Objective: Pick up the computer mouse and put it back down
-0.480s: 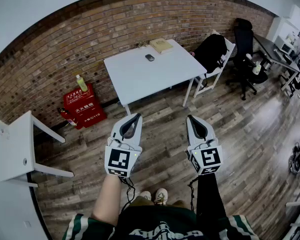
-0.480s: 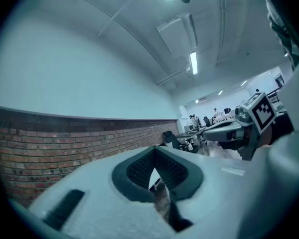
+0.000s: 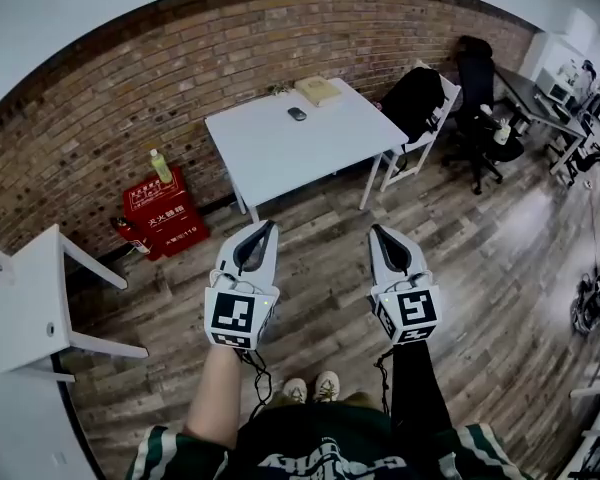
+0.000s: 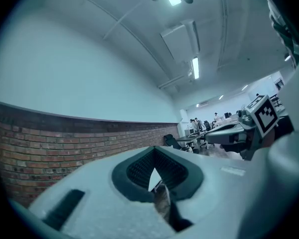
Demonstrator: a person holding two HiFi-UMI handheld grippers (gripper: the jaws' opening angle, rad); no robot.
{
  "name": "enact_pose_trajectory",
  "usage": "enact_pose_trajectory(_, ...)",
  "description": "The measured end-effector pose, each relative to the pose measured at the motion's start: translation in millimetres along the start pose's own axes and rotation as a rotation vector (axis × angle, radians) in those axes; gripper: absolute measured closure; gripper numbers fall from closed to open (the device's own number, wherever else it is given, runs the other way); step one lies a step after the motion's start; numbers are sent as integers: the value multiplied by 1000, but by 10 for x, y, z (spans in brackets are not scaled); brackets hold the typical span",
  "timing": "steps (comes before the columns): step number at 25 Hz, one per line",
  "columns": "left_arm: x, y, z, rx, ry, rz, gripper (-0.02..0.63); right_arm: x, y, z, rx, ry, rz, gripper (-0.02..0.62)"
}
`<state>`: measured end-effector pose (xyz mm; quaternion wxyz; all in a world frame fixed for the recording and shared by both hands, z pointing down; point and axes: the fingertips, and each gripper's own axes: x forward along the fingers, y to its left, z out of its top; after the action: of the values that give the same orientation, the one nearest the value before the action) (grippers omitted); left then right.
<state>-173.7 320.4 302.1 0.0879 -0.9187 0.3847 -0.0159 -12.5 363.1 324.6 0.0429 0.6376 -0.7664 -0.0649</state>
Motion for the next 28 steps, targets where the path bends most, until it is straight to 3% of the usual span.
enact_pose_trajectory(12,-125,249,-136,2,5,-30,600,47,295,-79,31,2,-25,581)
enact_pose_trajectory(22,99,307,-263,-5,18,-29,600,201,98,-256,44,13,-59,581)
enact_pose_trajectory(25,257,343,-302,-7,24,-22,600,348,-29,-317,58,9,-56,492)
enact_pose_trajectory(28,442,442,-354,2,37,-1,600,523,-162,-368,64,5,-46,479)
